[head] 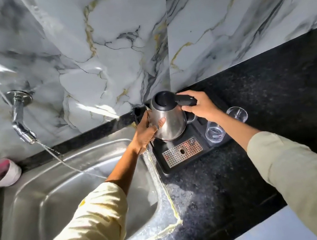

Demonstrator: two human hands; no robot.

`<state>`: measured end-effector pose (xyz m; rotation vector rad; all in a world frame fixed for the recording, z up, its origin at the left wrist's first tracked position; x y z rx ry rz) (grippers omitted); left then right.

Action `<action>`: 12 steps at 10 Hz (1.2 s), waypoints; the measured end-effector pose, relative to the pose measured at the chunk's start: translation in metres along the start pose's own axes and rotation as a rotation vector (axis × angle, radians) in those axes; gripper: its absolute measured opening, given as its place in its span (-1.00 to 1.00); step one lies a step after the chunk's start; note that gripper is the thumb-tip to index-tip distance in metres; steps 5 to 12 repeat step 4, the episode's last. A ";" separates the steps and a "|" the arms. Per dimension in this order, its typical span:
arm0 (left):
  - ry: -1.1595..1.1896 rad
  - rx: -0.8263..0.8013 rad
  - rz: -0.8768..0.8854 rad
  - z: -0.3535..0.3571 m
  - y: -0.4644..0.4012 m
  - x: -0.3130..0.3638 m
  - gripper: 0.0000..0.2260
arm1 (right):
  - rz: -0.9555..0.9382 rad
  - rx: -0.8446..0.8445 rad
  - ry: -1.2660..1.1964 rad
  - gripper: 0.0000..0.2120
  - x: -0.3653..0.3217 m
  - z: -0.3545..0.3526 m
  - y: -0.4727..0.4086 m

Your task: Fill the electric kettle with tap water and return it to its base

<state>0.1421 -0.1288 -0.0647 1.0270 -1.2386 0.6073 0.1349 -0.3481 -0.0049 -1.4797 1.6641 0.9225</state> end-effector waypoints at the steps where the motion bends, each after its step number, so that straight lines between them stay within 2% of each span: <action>1: -0.038 0.074 0.006 0.003 -0.001 -0.002 -0.41 | -0.010 -0.039 0.055 -0.50 0.003 0.002 -0.013; 2: -0.039 0.133 0.005 0.009 0.007 -0.002 -0.24 | 0.022 -0.046 0.103 -0.52 0.005 0.001 -0.013; 3: -0.036 0.109 -0.015 0.017 0.010 -0.006 -0.11 | -0.006 -0.045 0.213 -0.51 -0.001 0.004 -0.006; 4: -0.369 0.249 0.006 0.002 0.029 -0.002 -0.08 | -0.158 0.065 0.408 -0.31 -0.021 0.004 0.009; 12: -0.369 0.249 0.006 0.002 0.029 -0.002 -0.08 | -0.158 0.065 0.408 -0.31 -0.021 0.004 0.009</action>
Point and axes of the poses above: each hand's wrist, its own y-axis away from the middle knuckle, its own z-axis out of the palm, x = y × z, the point moved 8 cm from there along -y, towards the middle knuckle, and after that the axes turned 2 degrees about -x, right-handed, at the moved point
